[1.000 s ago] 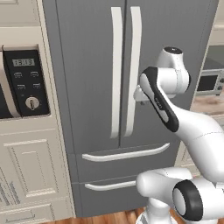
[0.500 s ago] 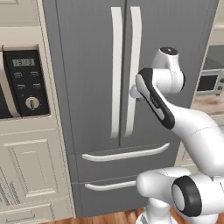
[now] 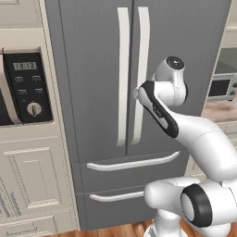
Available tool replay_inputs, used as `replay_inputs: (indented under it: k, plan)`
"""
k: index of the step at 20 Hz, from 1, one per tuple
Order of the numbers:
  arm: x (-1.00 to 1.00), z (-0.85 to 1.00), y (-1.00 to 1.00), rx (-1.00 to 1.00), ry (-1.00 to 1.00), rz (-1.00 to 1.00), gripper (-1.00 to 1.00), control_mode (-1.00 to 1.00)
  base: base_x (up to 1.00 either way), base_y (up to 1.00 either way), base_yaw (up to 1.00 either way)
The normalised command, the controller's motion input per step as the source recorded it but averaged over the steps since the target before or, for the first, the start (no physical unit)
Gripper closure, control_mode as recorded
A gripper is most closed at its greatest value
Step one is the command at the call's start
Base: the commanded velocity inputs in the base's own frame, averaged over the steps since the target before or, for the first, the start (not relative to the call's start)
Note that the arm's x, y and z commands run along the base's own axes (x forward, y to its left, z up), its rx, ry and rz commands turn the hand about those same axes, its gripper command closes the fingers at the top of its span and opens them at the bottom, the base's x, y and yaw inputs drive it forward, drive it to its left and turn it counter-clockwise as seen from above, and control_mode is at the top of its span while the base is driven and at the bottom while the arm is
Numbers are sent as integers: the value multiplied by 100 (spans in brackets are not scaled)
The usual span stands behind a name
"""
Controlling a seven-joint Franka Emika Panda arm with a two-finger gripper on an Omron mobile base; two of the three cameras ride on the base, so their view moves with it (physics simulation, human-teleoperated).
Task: Retrieve the butter from the fridge and place it on a plate on the dining table. Then retrieve the butter knife by the fridge and place it near the plate.
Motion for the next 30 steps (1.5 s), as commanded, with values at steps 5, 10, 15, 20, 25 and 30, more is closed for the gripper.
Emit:
replay_inputs:
  k: [5, 10, 15, 20, 25, 30]
  plan:
    - [11, 0, 10, 0, -14, 0, -100, -100, 0, 0, 0]
    - [39, -6, 11, 0, -16, 0, -100, -100, 0, 0, 0]
    - [50, -3, 0, 0, -8, 0, -100, -100, 0, 0, 0]
    - [56, 0, 0, 0, -1, 0, -100, -100, 0, 0, 0]
    - [48, 0, 0, 0, 2, 0, 100, -100, 0, 0, 0]
    - [5, 4, 0, 0, 12, -2, 100, -100, 0, 0, 0]
